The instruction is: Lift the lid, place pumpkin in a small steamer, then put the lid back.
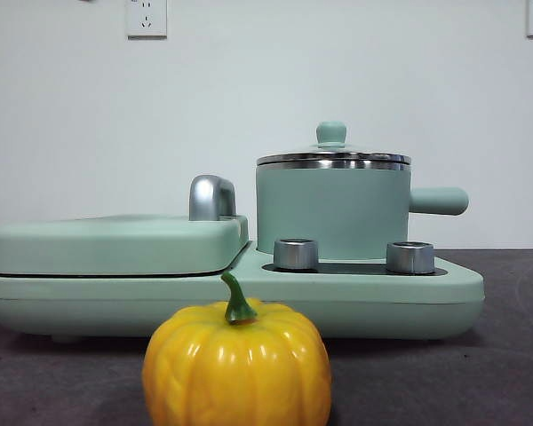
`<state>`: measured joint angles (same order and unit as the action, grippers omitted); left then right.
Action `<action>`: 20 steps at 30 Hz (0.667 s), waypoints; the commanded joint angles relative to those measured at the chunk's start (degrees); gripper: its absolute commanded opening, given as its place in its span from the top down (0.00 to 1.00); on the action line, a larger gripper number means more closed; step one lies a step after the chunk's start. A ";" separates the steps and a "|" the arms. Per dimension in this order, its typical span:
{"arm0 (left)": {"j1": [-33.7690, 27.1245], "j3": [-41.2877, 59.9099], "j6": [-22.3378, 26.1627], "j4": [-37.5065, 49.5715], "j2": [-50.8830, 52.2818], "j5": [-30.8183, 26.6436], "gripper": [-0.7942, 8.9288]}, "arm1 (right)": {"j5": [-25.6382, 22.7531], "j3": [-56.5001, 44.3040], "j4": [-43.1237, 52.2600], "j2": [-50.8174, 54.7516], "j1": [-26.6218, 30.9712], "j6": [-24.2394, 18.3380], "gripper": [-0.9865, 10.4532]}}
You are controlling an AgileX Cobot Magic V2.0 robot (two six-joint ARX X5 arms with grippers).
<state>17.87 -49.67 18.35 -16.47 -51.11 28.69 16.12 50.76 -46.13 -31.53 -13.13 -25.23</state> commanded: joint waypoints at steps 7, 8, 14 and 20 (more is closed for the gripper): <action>7.82 -1.22 -6.21 19.17 -13.94 -1.57 0.68 | 0.00 1.07 0.52 -0.20 -0.26 3.54 0.66; 8.59 -1.29 -6.91 21.38 -15.19 -2.16 0.68 | 0.00 1.07 0.52 -0.20 -0.26 3.82 0.66; 12.57 -1.40 -11.65 33.35 -22.75 -5.18 0.68 | 0.39 1.07 0.57 -0.20 -0.26 6.78 0.66; 16.20 -2.38 -13.35 38.84 -28.68 -7.30 0.68 | 0.39 1.07 0.57 -0.20 -0.26 6.93 0.66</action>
<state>33.45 -50.50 5.98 21.30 -78.81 21.74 16.38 50.76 -46.06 -31.53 -13.15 -19.22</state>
